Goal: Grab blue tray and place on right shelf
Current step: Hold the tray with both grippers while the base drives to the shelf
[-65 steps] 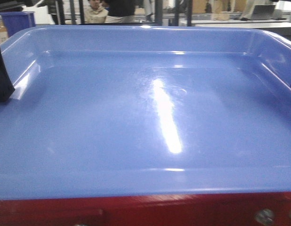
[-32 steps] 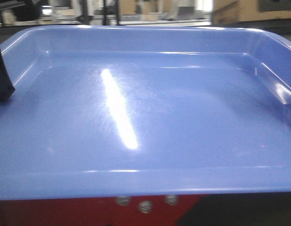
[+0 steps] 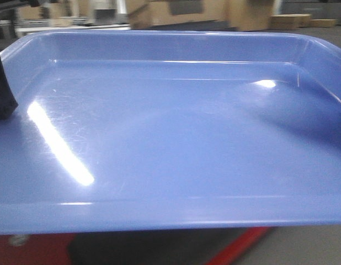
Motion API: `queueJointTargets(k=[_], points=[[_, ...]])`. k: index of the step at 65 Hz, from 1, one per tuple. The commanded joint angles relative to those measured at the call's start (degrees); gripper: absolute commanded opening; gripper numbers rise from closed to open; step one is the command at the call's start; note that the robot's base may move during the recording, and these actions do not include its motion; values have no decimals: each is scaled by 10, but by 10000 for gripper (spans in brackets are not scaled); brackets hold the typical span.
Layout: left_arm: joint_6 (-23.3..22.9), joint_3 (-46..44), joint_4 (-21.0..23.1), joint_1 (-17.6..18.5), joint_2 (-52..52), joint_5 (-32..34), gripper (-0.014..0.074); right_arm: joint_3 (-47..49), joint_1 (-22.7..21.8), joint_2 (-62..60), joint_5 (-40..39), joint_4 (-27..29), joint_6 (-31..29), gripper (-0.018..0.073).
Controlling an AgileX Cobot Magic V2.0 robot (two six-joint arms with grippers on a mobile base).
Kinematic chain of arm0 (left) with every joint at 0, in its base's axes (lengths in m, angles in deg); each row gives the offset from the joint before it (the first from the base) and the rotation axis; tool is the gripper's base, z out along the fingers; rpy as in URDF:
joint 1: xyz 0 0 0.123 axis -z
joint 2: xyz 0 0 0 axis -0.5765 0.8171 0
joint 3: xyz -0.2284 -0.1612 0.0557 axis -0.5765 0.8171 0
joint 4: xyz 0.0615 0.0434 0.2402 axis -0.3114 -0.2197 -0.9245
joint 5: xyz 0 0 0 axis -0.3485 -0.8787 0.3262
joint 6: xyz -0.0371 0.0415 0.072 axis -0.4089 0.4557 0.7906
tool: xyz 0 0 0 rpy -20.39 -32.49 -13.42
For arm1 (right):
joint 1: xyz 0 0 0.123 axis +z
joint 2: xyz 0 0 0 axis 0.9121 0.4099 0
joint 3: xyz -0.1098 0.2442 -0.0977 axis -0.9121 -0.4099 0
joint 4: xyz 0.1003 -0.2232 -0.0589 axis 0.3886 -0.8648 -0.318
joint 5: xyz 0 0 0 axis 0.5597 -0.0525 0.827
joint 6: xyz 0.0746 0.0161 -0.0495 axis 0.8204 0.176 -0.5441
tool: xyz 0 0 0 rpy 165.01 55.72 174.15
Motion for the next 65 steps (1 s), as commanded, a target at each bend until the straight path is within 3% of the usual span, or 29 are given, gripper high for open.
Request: queueJointTargets(k=[1, 65], points=[[-10, -12, -13, 4, -13, -1, 4, 16, -2, -14, -10, -21, 7, 193], [-10, -12, -13, 4, -13, -1, 4, 16, -2, -14, -10, -21, 7, 193]])
